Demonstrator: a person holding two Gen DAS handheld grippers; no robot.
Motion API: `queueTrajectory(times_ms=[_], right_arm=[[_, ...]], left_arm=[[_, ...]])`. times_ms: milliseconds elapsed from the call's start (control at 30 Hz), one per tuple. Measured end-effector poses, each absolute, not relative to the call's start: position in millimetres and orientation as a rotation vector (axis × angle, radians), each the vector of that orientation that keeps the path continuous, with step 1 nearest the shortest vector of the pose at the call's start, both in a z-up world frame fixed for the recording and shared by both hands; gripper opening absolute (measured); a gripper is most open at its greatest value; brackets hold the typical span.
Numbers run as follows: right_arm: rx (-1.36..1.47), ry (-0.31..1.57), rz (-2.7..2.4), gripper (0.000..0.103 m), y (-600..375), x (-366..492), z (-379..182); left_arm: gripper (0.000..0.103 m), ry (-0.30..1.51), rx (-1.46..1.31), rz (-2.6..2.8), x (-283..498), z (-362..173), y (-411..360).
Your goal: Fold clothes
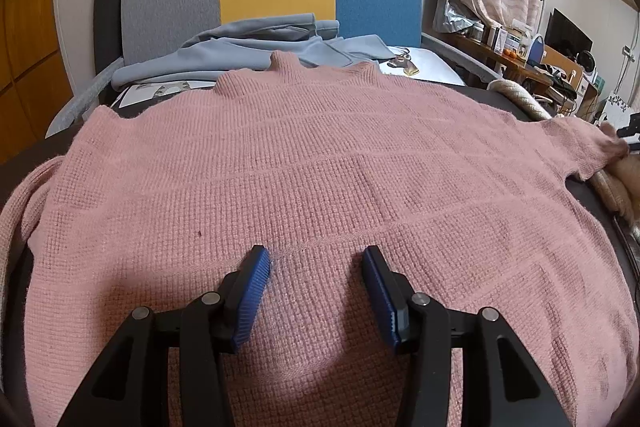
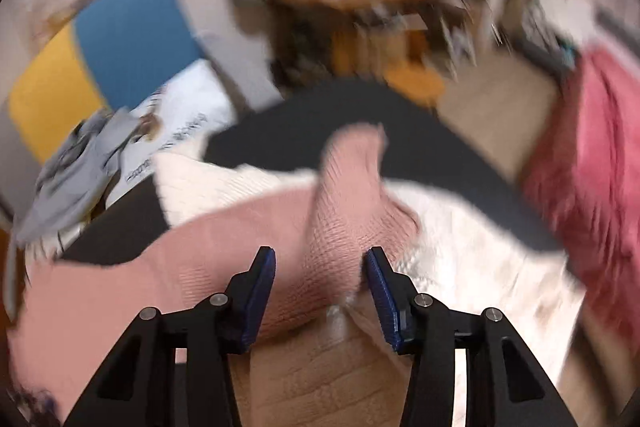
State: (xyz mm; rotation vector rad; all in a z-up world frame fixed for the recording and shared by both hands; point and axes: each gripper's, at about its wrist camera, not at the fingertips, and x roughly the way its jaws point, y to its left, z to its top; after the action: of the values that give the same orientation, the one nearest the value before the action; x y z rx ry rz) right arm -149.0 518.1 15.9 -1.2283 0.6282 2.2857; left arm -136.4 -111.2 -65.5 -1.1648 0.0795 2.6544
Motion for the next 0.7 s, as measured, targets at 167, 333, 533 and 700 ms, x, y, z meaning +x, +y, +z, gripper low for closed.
queueTrajectory(times_ms=[167,333,533,700], right_arm=[[-1.178,0.793,2.193,0.049,523.1,-141.7,6.9],[-1.150,1.057,2.183,0.049,522.5,-128.3,5.3],[-1.090,1.121,2.140,0.051,535.2,-129.5,-12.0],[-0.962,1.112,2.230,0.011,539.2,-130.3,-3.1]], left_arm=[[0.050,0.076,-1.167,2.653,-136.9,-65.2,-111.0],[0.050,0.072,-1.167,2.651,-138.4,-65.1,-112.8],[0.050,0.074,-1.165,2.652,-137.6,-65.0,-112.8],[0.050,0.074,-1.164,2.652,-137.3,-65.2,-111.4]])
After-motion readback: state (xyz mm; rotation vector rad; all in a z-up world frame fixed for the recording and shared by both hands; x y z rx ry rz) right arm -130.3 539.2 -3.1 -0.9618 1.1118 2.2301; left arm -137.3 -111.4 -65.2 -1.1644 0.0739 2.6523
